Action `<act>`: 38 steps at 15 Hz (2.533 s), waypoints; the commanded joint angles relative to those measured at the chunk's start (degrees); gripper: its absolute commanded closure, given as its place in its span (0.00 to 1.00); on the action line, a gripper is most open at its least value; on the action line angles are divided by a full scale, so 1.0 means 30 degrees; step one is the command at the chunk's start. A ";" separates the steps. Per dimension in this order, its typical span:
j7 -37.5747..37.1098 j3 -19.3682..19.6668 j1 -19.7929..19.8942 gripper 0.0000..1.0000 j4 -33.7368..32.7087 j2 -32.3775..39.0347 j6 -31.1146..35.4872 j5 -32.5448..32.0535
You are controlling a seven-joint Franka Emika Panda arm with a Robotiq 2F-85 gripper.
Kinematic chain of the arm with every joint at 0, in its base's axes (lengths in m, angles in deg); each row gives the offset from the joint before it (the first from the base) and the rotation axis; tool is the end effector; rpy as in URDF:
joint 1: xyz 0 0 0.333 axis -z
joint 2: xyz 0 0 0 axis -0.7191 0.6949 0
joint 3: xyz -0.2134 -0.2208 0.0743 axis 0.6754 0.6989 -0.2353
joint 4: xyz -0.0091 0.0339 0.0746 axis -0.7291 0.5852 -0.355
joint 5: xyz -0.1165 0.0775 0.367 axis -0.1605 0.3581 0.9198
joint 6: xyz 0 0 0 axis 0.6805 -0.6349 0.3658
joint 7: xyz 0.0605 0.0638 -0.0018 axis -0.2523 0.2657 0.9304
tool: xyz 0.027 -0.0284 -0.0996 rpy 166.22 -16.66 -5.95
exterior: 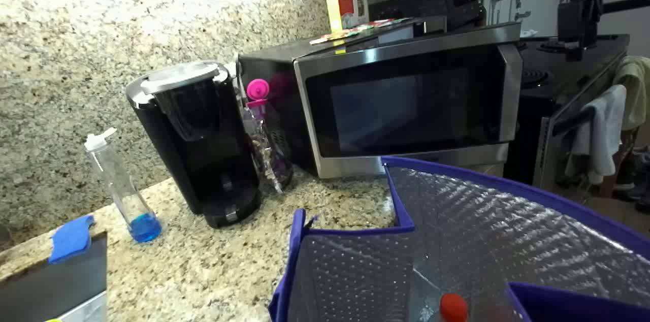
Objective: Put the pink bottle in the blue bag
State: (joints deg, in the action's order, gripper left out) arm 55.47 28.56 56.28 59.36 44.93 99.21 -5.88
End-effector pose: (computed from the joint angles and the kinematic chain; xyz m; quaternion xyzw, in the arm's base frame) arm 0.3448 -0.1232 0.4490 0.9915 -0.1041 -0.0675 0.0392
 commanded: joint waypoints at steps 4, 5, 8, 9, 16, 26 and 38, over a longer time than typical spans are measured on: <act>-0.0025 0.0062 -0.0069 0.00 -0.0028 0.0003 -0.0036 -0.0028; -0.0025 0.0062 -0.0069 0.00 -0.0028 0.0003 -0.0036 -0.0027; -0.0025 0.0062 -0.0069 0.00 -0.0028 0.0003 -0.0036 -0.0027; -0.0025 0.0062 -0.0069 0.00 -0.0028 0.0003 -0.0036 -0.0027; -0.2987 -0.1303 -0.0135 0.00 -0.0778 -0.0822 -0.0675 0.0005; -0.8417 -0.9114 -0.2158 0.00 -1.0055 0.2285 -0.5425 -0.4131; -0.5020 -0.9270 -0.5208 0.00 -1.3389 0.6698 -0.3167 -0.8000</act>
State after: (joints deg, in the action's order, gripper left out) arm 33.82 -2.44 43.69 20.27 63.28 85.40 -26.94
